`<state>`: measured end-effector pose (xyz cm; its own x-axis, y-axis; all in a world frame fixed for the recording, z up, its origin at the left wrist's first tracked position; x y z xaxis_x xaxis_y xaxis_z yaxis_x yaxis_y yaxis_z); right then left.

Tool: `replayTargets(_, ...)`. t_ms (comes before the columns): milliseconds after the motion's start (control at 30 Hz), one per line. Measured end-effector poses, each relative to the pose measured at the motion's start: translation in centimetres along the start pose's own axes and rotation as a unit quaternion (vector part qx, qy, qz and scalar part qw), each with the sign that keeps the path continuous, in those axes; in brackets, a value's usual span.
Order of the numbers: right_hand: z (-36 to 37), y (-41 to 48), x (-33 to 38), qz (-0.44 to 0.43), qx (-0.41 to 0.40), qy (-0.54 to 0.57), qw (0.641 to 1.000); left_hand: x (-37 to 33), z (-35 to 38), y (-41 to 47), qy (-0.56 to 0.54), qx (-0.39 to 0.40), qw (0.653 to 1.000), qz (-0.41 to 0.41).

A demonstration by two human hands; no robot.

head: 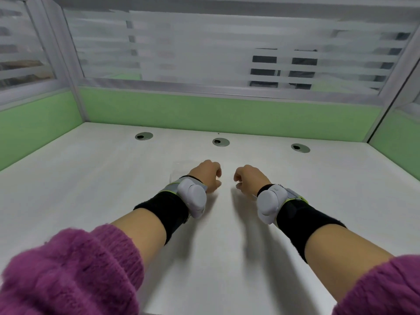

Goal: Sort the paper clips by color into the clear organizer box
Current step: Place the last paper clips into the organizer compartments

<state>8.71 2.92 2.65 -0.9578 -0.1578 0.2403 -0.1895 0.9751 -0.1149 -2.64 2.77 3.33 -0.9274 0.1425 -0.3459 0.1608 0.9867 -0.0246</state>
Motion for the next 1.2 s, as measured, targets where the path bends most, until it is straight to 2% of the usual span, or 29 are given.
replayTargets(367, 0.2, 2.6, -7.1, 0.044, 0.0, -0.012, 0.999, -3.0, 3.1, 4.7, 0.011, 0.039, 0.999, 0.006)
replayTargets(600, -0.2, 3.3, -7.9, 0.046, -0.017, 0.013, 0.999, -3.6, 3.5, 5.8, 0.013, 0.033, 0.999, 0.001)
replayTargets(900, -0.1, 3.2, -8.5, 0.077, 0.009, 0.007, 0.997, -4.3, 3.7, 6.1, 0.032, 0.035, 0.999, 0.002)
replayTargets(1200, 0.1, 2.4, -8.3, 0.066, 0.003, -0.02, 0.998, -5.2, 4.0, 6.6, 0.058, 0.053, 0.997, -0.014)
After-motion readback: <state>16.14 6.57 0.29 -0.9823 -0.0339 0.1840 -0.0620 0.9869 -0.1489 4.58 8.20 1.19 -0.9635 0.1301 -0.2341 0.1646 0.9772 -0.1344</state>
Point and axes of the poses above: each hand's wrist, its own y-axis towards the middle knuckle, its own z-axis out of the palm, x = y × z, the point moved 9 cm from there along y, towards the middle knuckle, and after that the axes turned 2 degrees about x, right-handed, at the moved point
